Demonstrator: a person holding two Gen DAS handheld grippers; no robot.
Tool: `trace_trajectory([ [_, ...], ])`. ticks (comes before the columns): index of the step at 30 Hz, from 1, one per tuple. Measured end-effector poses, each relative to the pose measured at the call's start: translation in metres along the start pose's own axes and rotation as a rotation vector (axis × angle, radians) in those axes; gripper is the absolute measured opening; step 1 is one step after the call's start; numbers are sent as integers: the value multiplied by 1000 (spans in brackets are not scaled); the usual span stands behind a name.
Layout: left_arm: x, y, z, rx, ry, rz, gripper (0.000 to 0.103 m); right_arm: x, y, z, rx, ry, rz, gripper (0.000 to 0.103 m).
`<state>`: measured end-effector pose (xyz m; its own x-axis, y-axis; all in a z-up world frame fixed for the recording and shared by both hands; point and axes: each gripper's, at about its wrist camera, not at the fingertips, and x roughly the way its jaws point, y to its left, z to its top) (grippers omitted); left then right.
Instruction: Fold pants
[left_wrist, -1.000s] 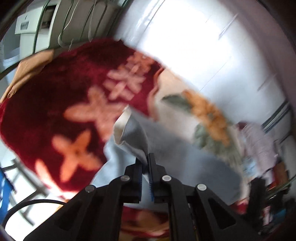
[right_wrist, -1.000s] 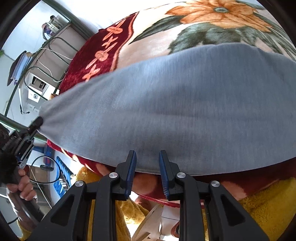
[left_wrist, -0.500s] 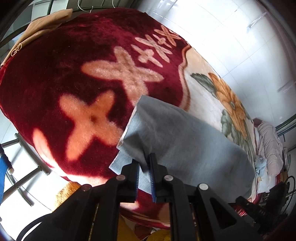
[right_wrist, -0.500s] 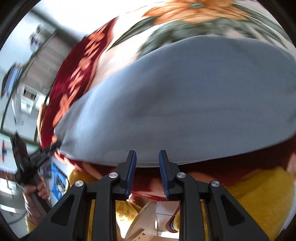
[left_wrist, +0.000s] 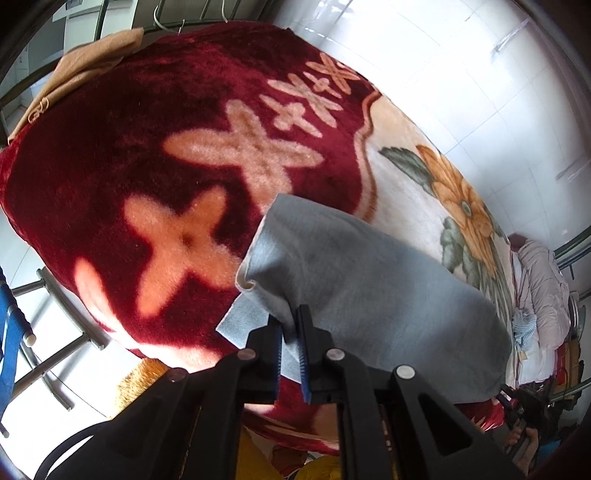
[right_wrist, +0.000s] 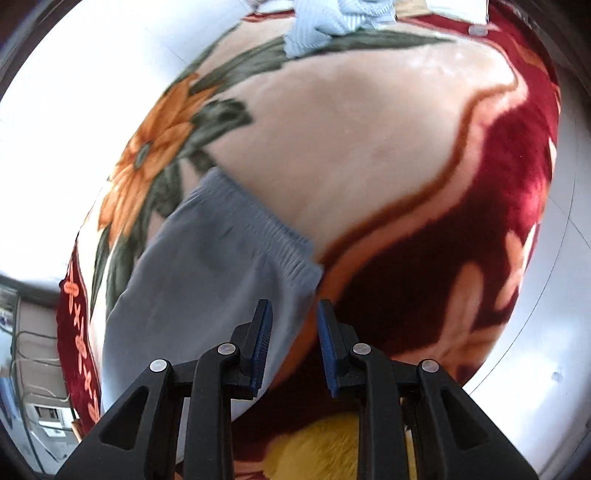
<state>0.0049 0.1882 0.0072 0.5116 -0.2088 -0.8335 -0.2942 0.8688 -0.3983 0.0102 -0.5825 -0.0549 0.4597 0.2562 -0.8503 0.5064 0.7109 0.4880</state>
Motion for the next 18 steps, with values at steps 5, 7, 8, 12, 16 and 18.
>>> trace_trajectory([
  [5,-8,-7,0,44,-7,17,6,3,10,13,-24,-23,38,11],
  [7,-9,-9,-2,65,-2,29,5,-9,16,18,-39,-77,58,9],
  [8,-9,-9,-3,73,3,40,5,-15,18,20,-43,-101,57,9],
  [12,-6,-4,-10,104,22,84,4,-28,18,22,-58,-145,33,9],
  [16,2,12,-15,61,45,115,4,-16,12,8,-94,-108,-27,9],
  [18,3,17,-14,53,46,131,4,-9,4,4,-88,-97,-42,9],
])
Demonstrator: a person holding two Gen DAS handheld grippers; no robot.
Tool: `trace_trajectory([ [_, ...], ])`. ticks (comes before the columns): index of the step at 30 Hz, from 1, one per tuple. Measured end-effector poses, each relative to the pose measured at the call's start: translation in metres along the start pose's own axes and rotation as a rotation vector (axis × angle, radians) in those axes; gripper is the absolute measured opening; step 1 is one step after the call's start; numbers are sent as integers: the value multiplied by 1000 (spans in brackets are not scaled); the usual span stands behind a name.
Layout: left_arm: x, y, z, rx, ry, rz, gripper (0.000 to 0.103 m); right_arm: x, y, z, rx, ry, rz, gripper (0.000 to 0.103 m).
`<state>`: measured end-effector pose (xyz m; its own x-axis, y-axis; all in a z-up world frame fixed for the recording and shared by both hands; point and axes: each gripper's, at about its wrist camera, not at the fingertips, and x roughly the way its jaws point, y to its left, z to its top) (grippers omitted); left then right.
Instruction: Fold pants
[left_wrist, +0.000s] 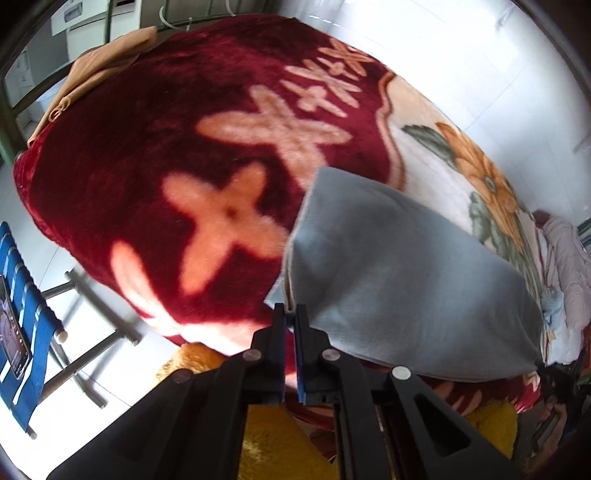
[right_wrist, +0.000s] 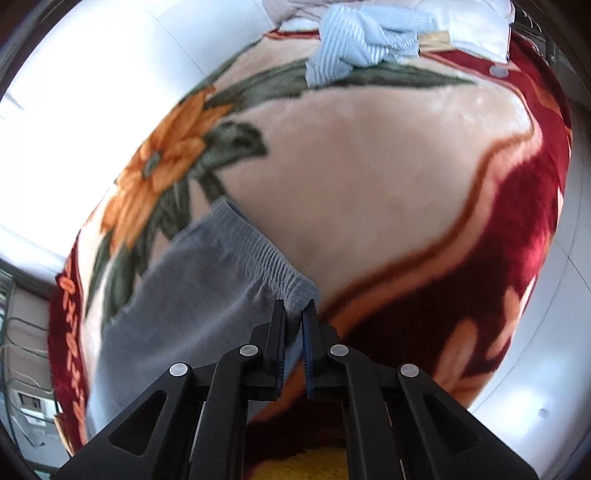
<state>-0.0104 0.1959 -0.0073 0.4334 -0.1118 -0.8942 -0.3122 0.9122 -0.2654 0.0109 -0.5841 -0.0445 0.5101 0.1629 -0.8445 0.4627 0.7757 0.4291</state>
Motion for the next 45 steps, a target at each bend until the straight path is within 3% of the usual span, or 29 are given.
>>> trace_trajectory([
  [6,-1,10,3,14,-14,107,4,19,-7,-5,-54,50,-63,11],
  [8,-3,12,4,8,-10,95,4,19,-5,-3,-73,65,-91,14],
  [12,-15,4,10,47,-36,30,5,-5,12,-1,-123,16,-135,19],
  [14,-17,-6,15,80,-53,4,12,-20,28,-3,-167,-24,-165,19],
  [18,-10,-32,33,163,-73,1,37,-51,70,-15,-299,-127,-251,25],
  [21,4,-39,46,182,-73,3,41,-67,94,-24,-340,-179,-287,28],
  [24,24,-38,55,155,-32,-36,41,-68,110,-32,-343,-155,-195,32],
  [25,28,-37,57,147,-19,-50,41,-62,117,-37,-345,-104,-117,33],
  [28,39,-36,61,130,-7,-48,41,-34,139,-55,-375,24,-12,33],
  [37,48,-36,60,127,-15,-55,44,31,215,-141,-575,229,103,32],
  [40,53,-36,61,106,-23,-63,45,55,227,-167,-667,295,63,33],
  [42,54,-38,62,100,-29,-75,43,62,226,-176,-701,273,44,33],
  [44,52,-41,62,104,-31,-104,15,60,223,-177,-702,254,61,34],
  [45,49,-45,61,105,-28,-151,9,60,221,-175,-693,258,70,34],
])
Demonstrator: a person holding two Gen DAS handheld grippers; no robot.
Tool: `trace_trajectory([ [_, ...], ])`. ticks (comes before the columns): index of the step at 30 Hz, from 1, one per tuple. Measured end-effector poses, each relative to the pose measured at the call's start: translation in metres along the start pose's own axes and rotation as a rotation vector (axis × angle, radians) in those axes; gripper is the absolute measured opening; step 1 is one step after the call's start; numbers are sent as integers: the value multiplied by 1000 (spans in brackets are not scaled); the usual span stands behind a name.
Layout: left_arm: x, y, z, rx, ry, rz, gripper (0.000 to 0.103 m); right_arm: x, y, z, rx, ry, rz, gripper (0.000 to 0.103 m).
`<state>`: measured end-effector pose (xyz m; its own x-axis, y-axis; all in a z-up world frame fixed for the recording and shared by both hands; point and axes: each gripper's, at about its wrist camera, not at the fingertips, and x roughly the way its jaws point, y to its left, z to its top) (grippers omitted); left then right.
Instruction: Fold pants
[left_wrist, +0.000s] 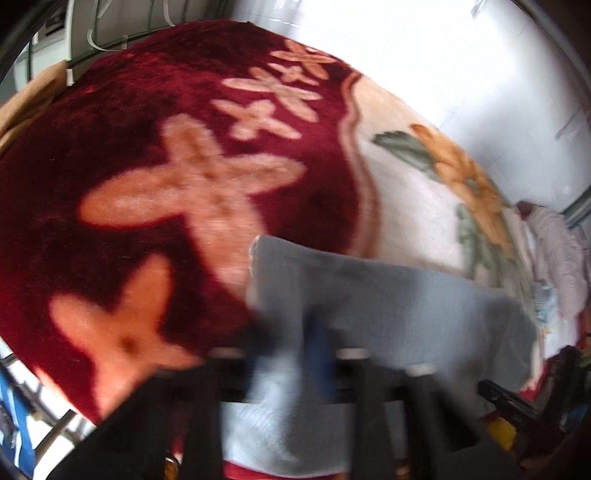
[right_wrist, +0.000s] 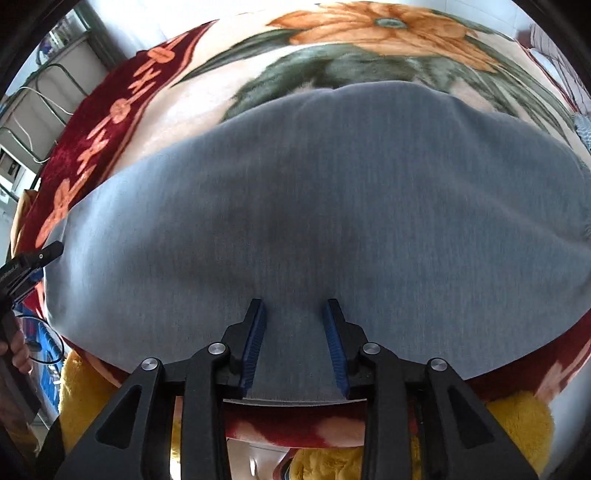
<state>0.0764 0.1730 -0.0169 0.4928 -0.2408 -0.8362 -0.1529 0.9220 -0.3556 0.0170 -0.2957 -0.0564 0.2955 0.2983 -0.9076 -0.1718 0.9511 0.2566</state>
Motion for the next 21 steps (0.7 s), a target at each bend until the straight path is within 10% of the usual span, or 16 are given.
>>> trace_trajectory([
  [7,-43,-44,-11,93,-93,-109,9,-10,-21,13,117,39,110,34],
  [13,-63,-42,-24,119,-108,-76,9,-46,-36,78,118,-101,80,35],
  [21,-46,-13,-17,61,-63,-6,9,17,-32,146,-74,147,54,38],
])
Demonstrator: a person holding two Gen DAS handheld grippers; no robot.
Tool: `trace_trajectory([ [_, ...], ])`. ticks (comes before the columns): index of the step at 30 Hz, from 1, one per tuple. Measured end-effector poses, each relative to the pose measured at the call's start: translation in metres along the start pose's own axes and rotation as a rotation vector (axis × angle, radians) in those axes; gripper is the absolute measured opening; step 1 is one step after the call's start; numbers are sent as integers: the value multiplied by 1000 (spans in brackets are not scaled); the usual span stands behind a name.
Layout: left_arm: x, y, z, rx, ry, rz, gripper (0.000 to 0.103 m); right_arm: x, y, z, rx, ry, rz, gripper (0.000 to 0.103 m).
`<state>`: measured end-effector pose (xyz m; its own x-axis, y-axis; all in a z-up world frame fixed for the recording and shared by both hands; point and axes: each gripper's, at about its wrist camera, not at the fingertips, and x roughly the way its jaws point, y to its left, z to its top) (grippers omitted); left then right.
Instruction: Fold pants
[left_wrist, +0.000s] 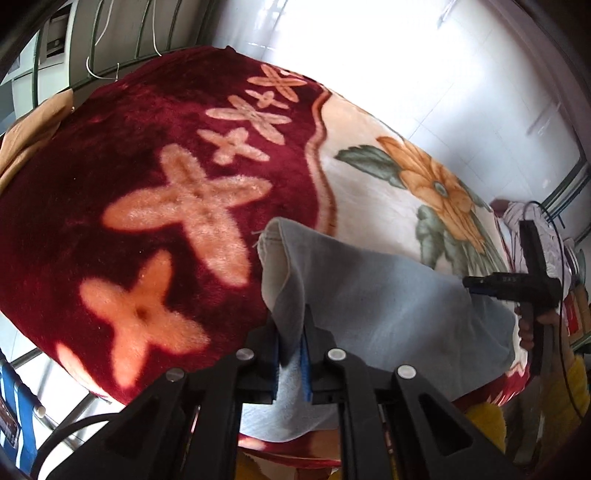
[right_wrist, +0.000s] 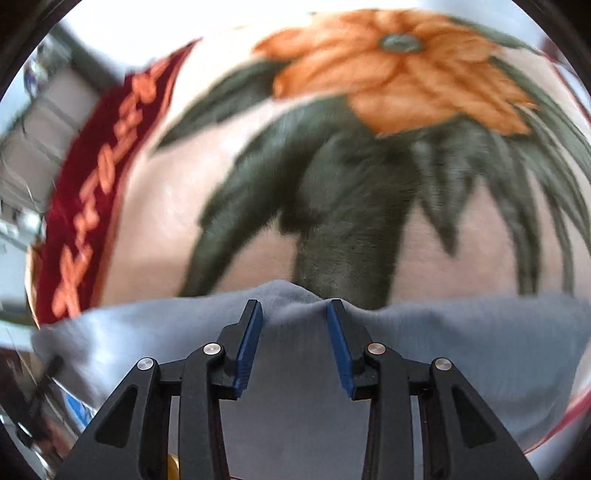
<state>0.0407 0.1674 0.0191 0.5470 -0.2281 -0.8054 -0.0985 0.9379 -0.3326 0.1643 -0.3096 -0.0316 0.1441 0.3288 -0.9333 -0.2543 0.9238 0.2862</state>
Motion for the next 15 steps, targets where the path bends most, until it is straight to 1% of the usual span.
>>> trace_trajectory([
  [1,1,-1,1,12,3,9,9,4,-1,5,-25,28,0,38],
  [3,4,-5,1,45,8,36,9,8,-2,11,-65,57,-8,38],
  [5,7,-7,2,57,10,49,9,-1,-3,16,-105,49,-47,38],
  [7,11,-5,2,47,17,53,10,-13,-1,19,-158,10,-58,39],
  [8,14,-2,2,31,25,52,10,-13,-1,22,-183,7,-58,41],
  [9,16,1,3,15,30,49,10,-10,2,25,-208,18,-60,46],
  [10,17,3,2,2,33,46,10,-3,5,26,-249,54,-61,47],
  [12,19,6,2,-26,40,40,10,14,14,27,-301,129,-35,47],
  [14,20,6,3,-30,44,41,10,34,22,23,-341,203,-21,47],
  [15,19,5,3,-24,44,42,10,38,27,20,-368,191,-45,48],
])
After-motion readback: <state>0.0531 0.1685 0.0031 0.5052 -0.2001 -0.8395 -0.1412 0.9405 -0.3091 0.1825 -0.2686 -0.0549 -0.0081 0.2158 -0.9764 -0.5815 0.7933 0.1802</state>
